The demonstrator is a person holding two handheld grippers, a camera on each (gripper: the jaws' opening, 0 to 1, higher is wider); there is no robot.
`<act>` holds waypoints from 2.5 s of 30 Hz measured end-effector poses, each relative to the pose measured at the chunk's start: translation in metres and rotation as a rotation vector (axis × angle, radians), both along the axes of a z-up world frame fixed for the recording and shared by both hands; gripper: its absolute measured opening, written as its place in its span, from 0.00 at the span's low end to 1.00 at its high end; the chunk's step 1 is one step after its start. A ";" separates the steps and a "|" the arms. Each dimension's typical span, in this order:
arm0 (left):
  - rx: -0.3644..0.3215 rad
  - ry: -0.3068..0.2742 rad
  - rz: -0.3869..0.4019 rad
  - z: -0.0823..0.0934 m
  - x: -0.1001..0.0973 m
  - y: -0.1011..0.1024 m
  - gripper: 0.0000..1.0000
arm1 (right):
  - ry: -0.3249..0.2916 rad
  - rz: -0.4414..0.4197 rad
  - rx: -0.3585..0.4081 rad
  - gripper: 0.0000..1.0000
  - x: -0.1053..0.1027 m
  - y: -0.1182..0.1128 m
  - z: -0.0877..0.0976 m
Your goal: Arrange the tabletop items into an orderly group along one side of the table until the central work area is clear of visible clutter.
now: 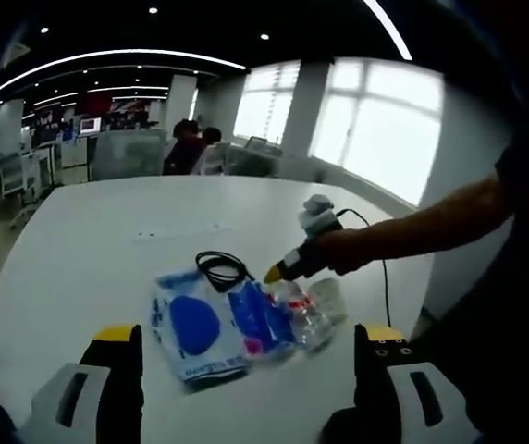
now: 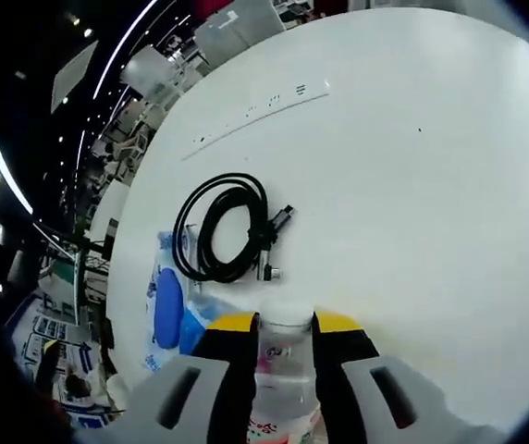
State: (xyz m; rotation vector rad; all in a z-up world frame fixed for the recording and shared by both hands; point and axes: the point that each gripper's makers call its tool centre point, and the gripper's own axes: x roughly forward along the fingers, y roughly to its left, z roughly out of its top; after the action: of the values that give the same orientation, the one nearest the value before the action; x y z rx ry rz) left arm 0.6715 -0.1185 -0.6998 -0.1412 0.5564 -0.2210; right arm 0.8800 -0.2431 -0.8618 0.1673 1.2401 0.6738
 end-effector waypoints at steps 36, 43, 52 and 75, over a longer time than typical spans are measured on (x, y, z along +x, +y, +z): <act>0.027 -0.037 -0.444 -0.021 0.034 -0.103 0.89 | -0.534 0.117 0.057 0.16 -0.064 -0.021 0.110; 0.034 -0.049 -0.562 -0.031 0.041 -0.135 0.89 | -0.627 0.162 0.060 0.16 -0.087 -0.029 0.124; 0.037 -0.088 -0.626 -0.035 0.049 -0.156 0.83 | -0.678 0.187 0.059 0.17 -0.113 -0.042 0.134; 0.188 -0.105 -0.809 -0.063 0.038 -0.195 0.75 | -0.766 0.228 0.002 0.18 -0.162 -0.062 0.137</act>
State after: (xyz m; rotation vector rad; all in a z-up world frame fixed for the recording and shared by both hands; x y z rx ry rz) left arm 0.7097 -0.3139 -0.7629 0.2874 0.5037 -0.9530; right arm 0.7175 -0.3048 -0.7250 -0.2231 0.5212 0.8310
